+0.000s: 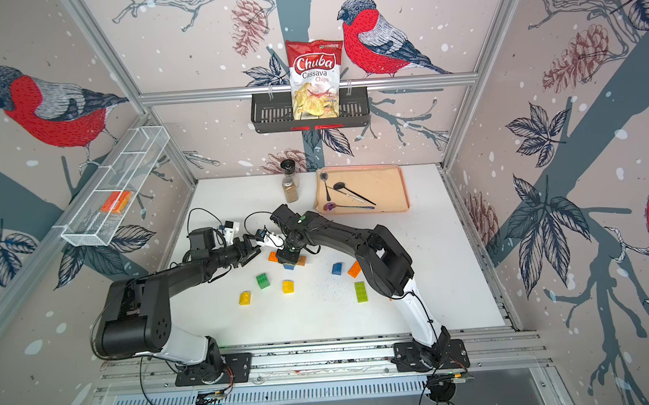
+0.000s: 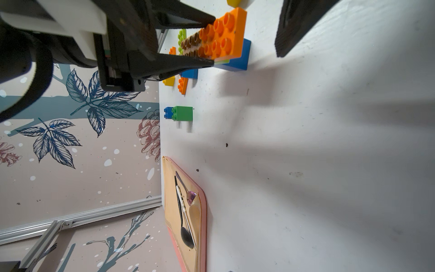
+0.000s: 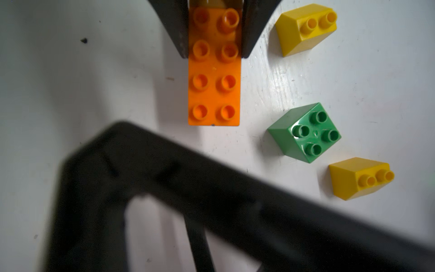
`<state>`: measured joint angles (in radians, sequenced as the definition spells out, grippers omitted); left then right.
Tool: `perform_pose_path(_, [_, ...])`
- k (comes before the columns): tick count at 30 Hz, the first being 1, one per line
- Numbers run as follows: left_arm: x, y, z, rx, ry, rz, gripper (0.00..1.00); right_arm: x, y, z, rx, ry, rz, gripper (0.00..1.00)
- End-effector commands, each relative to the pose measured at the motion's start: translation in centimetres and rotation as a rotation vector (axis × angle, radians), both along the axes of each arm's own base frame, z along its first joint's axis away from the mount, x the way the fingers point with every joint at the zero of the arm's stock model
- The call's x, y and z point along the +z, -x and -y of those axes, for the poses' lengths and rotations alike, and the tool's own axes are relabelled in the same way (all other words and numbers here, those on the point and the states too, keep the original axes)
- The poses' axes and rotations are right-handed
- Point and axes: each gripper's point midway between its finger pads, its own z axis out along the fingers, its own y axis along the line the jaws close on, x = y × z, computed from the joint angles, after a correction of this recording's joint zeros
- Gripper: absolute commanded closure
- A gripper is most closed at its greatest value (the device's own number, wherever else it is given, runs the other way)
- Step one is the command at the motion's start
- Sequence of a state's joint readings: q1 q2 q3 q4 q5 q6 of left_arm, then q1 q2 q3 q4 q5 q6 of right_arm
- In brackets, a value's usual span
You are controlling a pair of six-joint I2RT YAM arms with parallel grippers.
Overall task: Assemble a fork with lego
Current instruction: Assemble the lego brick with the lego brick.
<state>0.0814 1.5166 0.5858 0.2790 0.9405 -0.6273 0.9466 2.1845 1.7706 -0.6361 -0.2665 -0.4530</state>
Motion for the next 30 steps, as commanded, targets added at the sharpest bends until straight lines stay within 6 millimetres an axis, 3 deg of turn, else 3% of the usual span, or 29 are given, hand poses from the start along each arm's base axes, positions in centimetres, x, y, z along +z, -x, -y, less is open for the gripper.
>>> perform_pose_path(1, [0.4,-0.1,-0.3,0.000,-0.017,0.023,0.22,0.8,1.0,0.7,0.062,0.000,-0.003,0.68])
perform_pose_path(5, [0.7,-0.2,-0.7,0.010,-0.021,0.031,0.22,3.2,0.8,-0.3,0.117,-0.071,0.030,0.67])
perform_pose_path(10, [0.9,-0.1,-1.1,0.025,-0.028,0.035,0.22,4.1,0.4,-0.8,0.168,-0.102,0.035,0.65])
perform_pose_path(15, [1.0,0.1,-2.0,0.052,-0.039,0.032,0.21,3.6,0.5,-1.3,0.210,-0.094,0.027,0.64])
perform_pose_path(25, [0.5,0.1,-3.6,0.109,-0.061,0.010,0.22,0.7,0.6,-1.2,0.246,-0.018,0.039,0.63])
perform_pose_path(30, [0.4,0.1,-3.6,0.108,-0.063,0.008,0.21,-0.1,1.2,-1.2,0.271,-0.001,0.034,0.58])
